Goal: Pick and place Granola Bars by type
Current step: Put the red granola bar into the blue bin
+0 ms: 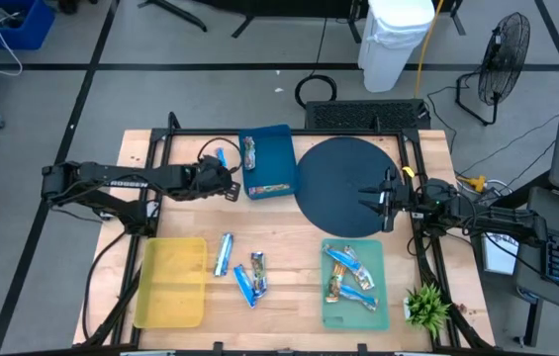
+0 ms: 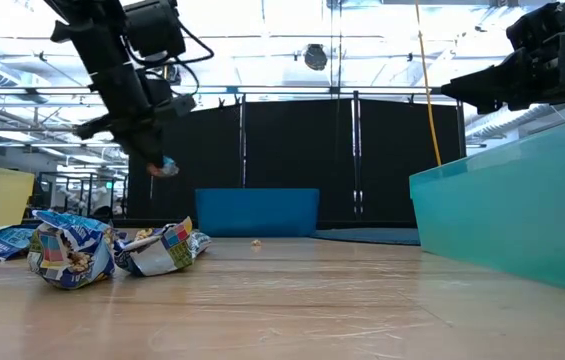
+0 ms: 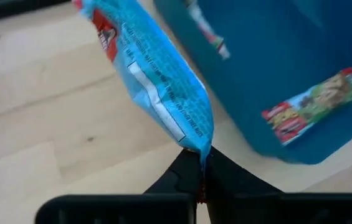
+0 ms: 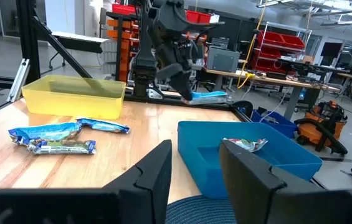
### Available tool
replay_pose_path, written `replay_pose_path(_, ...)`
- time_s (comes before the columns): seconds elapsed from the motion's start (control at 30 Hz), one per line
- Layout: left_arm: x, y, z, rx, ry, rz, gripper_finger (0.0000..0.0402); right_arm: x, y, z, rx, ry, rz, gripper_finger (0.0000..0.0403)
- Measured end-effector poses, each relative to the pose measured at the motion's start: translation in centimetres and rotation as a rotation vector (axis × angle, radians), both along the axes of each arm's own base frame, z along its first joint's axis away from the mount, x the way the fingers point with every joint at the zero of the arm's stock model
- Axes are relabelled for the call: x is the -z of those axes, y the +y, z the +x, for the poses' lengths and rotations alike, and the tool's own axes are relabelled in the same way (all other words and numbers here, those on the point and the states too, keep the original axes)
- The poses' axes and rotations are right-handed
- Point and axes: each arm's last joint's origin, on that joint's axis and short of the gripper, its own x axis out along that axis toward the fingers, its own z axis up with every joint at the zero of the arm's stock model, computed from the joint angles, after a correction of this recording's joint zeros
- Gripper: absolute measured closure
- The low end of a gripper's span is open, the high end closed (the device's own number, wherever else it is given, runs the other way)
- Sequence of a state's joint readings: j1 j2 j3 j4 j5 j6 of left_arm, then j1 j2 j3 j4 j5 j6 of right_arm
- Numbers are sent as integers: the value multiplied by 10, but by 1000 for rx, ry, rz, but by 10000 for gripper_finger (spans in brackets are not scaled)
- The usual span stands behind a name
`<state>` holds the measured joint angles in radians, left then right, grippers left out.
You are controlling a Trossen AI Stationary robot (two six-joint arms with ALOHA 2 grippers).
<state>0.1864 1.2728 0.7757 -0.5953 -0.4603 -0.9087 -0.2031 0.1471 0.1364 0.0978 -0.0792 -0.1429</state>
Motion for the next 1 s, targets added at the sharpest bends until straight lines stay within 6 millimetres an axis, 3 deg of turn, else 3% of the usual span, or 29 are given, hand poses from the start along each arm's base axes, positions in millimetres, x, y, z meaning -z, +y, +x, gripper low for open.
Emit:
replay_pose_path(0.6,-41,24,43,333,-454,285,393,0,0,0,0,0,0,277)
replay_pose_path(1.0,-45,47,41,271,-481,306,391,0,0,0,0,0,0,277)
